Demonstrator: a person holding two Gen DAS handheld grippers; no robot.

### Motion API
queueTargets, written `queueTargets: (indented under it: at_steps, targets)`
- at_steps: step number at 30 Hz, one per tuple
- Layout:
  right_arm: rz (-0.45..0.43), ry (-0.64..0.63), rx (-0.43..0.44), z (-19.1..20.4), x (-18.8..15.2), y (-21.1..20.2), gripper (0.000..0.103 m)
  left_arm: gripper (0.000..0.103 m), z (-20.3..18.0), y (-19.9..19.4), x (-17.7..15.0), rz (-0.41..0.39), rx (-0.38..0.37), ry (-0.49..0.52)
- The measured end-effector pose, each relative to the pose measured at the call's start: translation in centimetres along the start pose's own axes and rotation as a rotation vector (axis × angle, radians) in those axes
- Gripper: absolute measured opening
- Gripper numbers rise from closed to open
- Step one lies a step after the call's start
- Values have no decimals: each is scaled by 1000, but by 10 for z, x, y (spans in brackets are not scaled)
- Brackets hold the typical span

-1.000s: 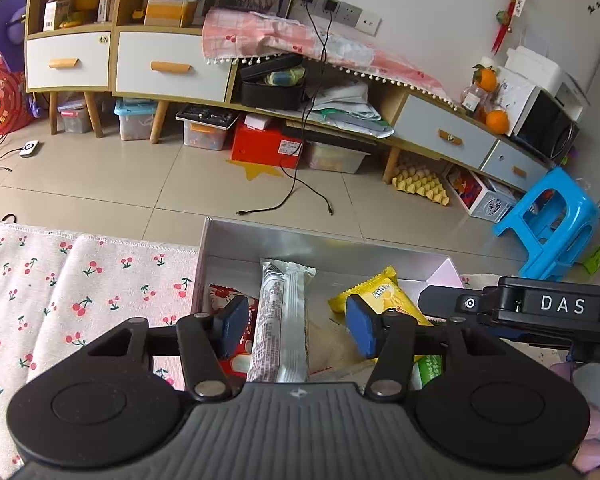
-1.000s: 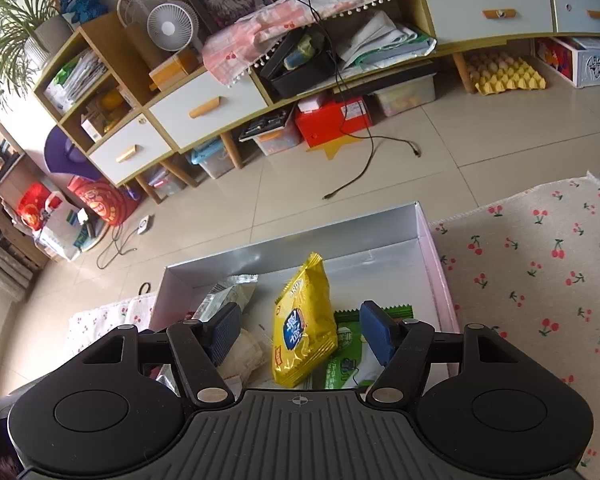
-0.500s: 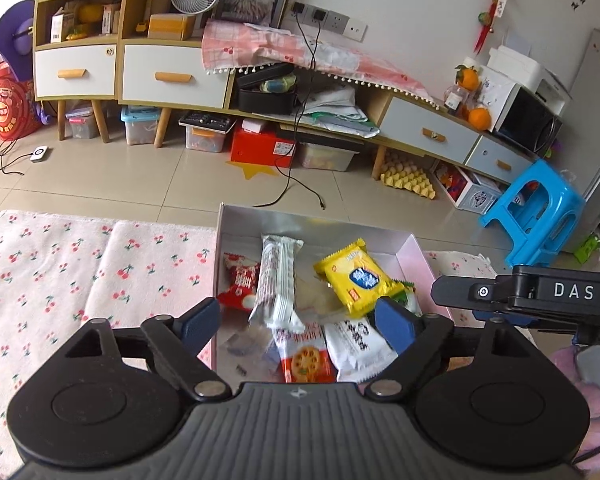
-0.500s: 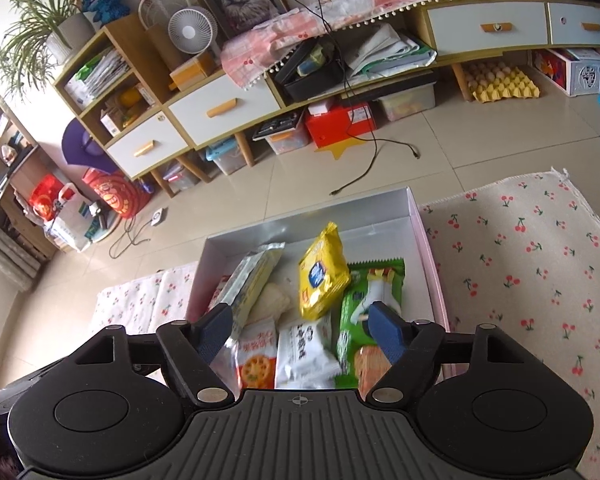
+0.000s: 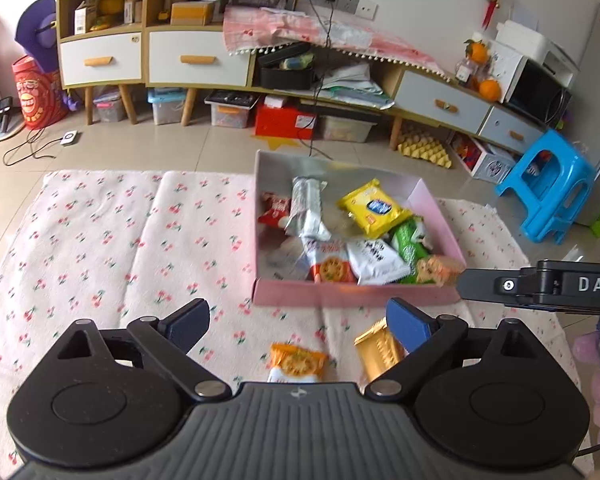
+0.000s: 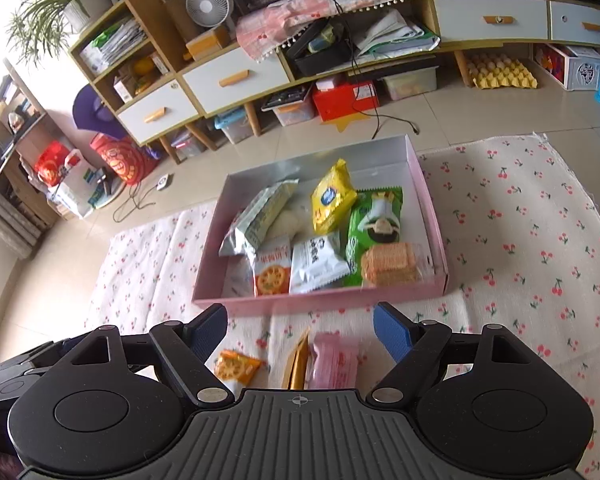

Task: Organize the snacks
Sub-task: 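Move the left tool to the white-and-orange lotus-biscuit packet and grasp it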

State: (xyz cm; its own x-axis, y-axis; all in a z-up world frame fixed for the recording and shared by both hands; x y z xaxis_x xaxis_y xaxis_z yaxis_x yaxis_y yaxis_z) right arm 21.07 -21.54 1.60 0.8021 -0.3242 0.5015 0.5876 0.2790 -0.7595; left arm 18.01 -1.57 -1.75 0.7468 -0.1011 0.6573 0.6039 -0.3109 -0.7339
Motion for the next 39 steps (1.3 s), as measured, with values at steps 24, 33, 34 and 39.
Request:
queueTargets:
  at_steps: [24,33,34,39]
  targets:
    - [98,106,-84,-27,-61,19,86,99,17,17,-55,94,-1,-86]
    - [177,176,-142,-45,-65,47,86,77,7,37,-64,154,24,-2]
    - [179,180,-146,-46,-65,49,86,75,7,39,-64,159,26,3]
    - [188,190,-154,-48,-63,55,86,65,9,44,-62,179,34,-4]
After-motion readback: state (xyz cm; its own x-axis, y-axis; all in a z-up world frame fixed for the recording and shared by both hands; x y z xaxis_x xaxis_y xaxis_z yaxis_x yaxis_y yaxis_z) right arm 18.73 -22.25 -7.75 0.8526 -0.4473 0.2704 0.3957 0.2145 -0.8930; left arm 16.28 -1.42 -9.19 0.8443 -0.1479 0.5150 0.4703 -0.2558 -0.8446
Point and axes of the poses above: each gripper's, at about its wrist camera, not at the fingertips, and y roughly the way its jaws point, z to its left, x to its top, the point moved 6 cm from there along y, roughly the way its jaws point, and after that the axes turned 1 degree about x, right-handed, at the moved point
